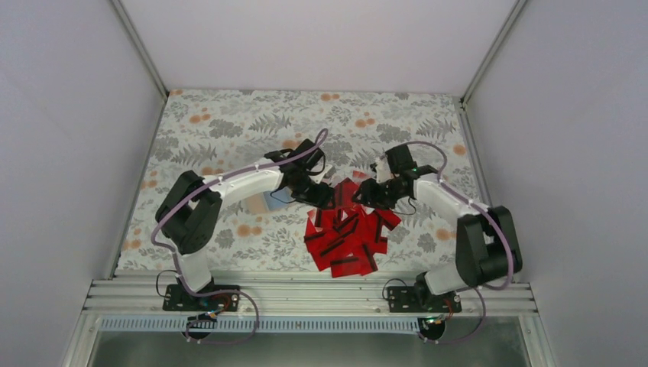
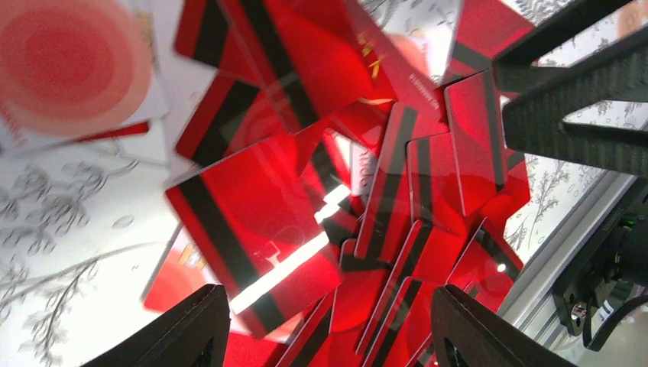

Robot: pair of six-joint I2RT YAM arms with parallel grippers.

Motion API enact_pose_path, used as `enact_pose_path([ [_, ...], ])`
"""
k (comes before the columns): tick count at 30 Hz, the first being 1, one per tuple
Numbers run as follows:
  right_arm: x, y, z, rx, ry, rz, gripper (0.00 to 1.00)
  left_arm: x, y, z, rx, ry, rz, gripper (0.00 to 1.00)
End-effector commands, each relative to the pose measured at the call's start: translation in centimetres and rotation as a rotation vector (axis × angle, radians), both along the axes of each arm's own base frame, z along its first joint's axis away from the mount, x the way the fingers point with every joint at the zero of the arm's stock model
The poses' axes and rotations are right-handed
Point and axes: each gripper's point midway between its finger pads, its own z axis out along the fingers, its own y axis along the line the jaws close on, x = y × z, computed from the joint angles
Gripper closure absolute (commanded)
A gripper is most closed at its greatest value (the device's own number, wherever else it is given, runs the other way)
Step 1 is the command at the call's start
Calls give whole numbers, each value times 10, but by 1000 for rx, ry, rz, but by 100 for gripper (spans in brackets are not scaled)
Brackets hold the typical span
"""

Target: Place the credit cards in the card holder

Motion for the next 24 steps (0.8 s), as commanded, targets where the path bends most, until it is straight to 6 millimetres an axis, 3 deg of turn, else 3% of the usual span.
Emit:
enact_pose_path([
  [1,-33,-52,-13,-251,88,-129,50,6,-25,4,-30,-48,-80,34],
  [3,-46,-62,-11,-273,101,-180,47,7,-38,6,-64,-47,-116,35],
  [9,-79,-64,-21,-207,163,-265,47,-4,-86,2,-141,-4,-266,37],
  [17,-81,-67,-34,-133,151,-339,52,-5,-120,-13,-194,93,-274,42],
  [24,-78,-71,-47,-83,155,-383,66,-7,-141,-29,-198,140,-311,43],
])
